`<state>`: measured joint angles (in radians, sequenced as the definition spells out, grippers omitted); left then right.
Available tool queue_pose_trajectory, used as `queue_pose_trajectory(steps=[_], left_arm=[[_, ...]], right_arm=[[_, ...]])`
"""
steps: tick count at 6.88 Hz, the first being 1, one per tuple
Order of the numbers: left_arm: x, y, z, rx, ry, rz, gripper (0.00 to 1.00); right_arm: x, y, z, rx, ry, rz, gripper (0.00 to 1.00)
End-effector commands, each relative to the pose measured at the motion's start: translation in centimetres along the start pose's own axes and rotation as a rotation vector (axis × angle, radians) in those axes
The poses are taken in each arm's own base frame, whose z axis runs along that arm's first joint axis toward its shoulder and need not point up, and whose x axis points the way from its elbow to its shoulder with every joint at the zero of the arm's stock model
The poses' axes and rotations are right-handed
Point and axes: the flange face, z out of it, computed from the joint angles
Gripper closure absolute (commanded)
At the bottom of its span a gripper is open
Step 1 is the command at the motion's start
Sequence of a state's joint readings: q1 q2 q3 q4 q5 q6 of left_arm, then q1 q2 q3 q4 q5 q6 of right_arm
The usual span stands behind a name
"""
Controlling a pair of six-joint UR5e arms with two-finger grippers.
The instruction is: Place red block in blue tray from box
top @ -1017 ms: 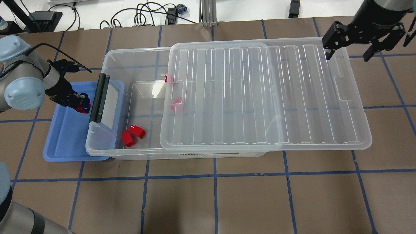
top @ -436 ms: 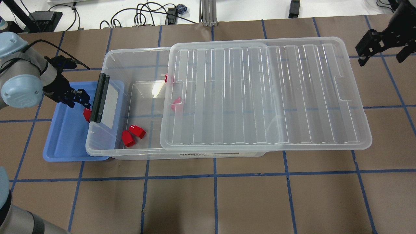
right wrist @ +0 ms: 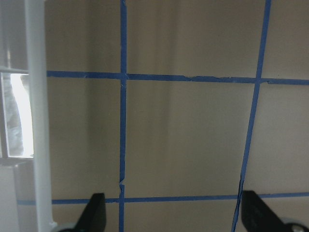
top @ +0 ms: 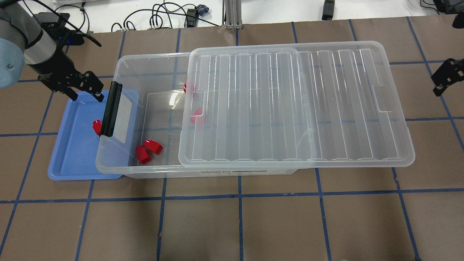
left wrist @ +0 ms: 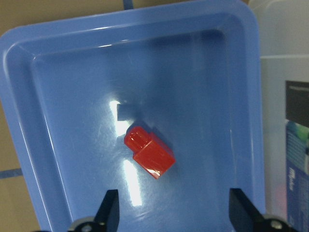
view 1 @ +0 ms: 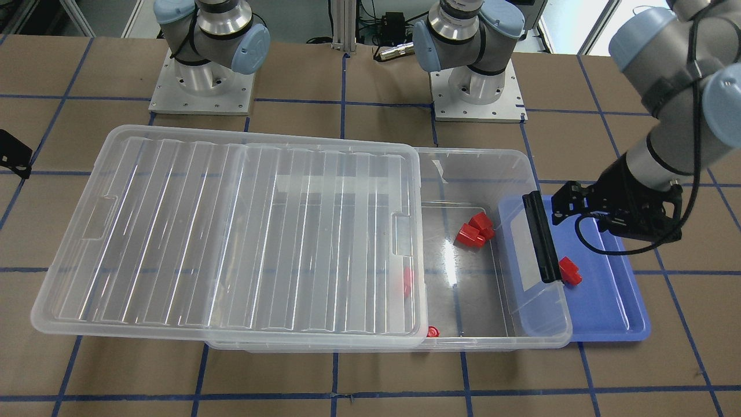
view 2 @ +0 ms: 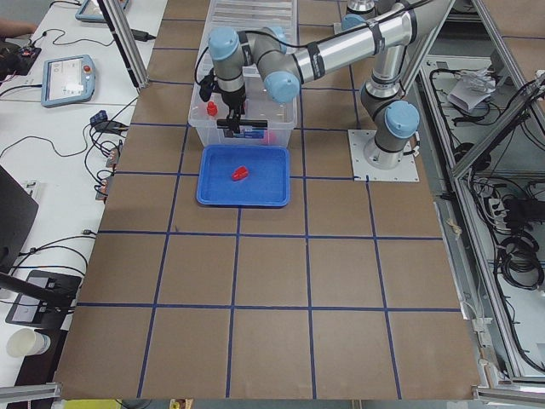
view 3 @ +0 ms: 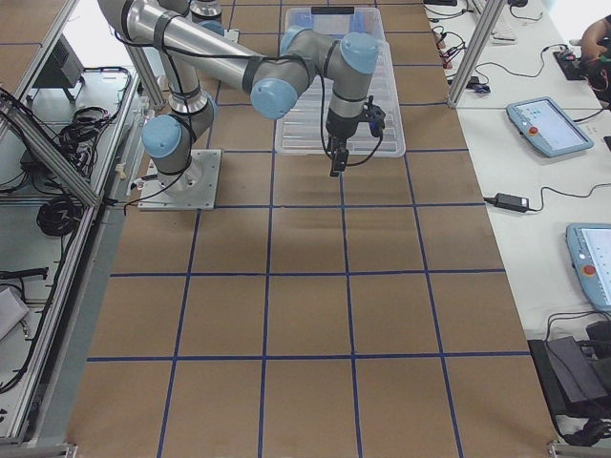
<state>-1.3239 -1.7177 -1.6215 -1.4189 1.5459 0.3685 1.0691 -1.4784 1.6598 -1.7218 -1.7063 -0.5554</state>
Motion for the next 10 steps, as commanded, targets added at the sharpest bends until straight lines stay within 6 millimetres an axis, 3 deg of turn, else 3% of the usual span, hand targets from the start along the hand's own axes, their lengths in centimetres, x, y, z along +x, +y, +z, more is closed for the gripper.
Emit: queue_pose_trajectory(steps=[1,2,3,4,5,6,7,8,9,10], left_arm=[[12.9,2.1,-6.1,0.089,-0.023,-0.03,0.0],[17.5,3.3,-7.8,0.133,-0.025,-0.006,0.0],[19.3,4.8,-8.4,0.129,-0.067,-0.05,0.0],[18.9,5.6,-8.9,0.098,-0.066,-0.06,0.0],[16.6,5.6,-10.1,0.097,-0.068,-0.105,0.0],[12.5,4.5,-11.8,0.123,-0.056,-0.182,0.0],[10.4,3.3,-12.3,0.107,-0.043,-0.222,0.0],[11.6,3.5,-11.9,0.091,-0.046,-0.202,0.0],[13.2,4.0,-11.5,0.082,-0.054,-0.175,0.0],[13.3,3.7,-11.6,0.086,-0.054,-0.18,0.0]], right_arm=[[0.1,0.6,3.9,0.006,-0.006,-0.026,0.0],[-1.0,1.0,4.5,0.005,-0.025,-0.026,0.0],[-1.7,0.6,5.8,0.032,-0.069,-0.028,0.0],[-2.3,0.1,6.2,0.093,-0.085,-0.021,0.0],[-3.5,-0.3,6.4,0.105,-0.085,-0.005,0.0],[-5.0,-0.7,6.0,0.111,-0.083,0.005,0.0],[-6.1,-0.9,5.8,0.11,-0.085,0.042,0.0],[-7.5,-1.2,5.7,0.109,-0.089,0.058,0.0],[-10.1,-1.6,5.3,0.111,-0.088,0.077,0.0],[-12.8,-2.1,4.7,0.134,-0.077,0.114,0.0]])
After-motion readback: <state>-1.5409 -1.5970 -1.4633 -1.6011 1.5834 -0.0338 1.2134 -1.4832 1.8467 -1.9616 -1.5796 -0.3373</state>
